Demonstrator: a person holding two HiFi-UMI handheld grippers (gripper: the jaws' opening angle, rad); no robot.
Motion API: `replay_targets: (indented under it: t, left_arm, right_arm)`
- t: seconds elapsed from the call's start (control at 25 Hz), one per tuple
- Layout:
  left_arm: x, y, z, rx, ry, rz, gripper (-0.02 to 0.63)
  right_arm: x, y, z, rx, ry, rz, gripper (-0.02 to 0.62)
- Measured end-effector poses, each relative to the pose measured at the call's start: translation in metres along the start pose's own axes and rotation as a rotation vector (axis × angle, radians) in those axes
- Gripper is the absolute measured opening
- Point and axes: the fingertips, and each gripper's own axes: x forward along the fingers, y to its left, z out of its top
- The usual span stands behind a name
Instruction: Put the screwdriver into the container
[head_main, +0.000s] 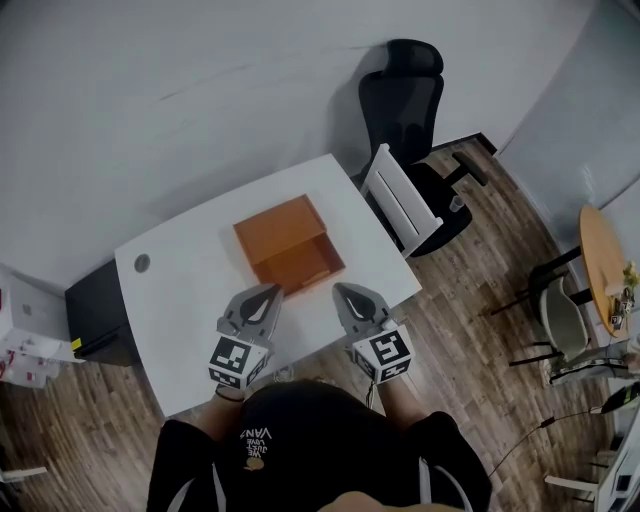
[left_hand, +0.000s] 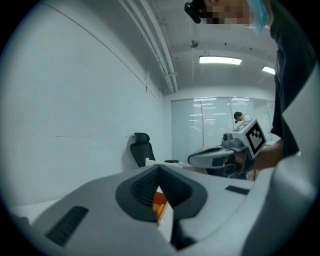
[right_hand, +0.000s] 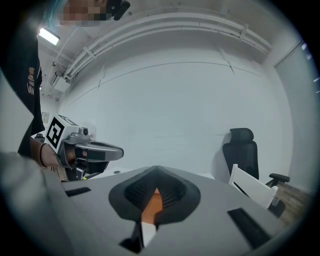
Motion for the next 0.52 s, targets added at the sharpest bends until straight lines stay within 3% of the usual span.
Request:
replay_targets:
  t: [0.52]
  left_arm:
    - [0.0026,0.0038,0.0000,-0.003,0.000,-0.014,0.015]
  right_arm:
    - [0.0060,0.0000,-0.0017,0.000,0.009,0.001,0.012]
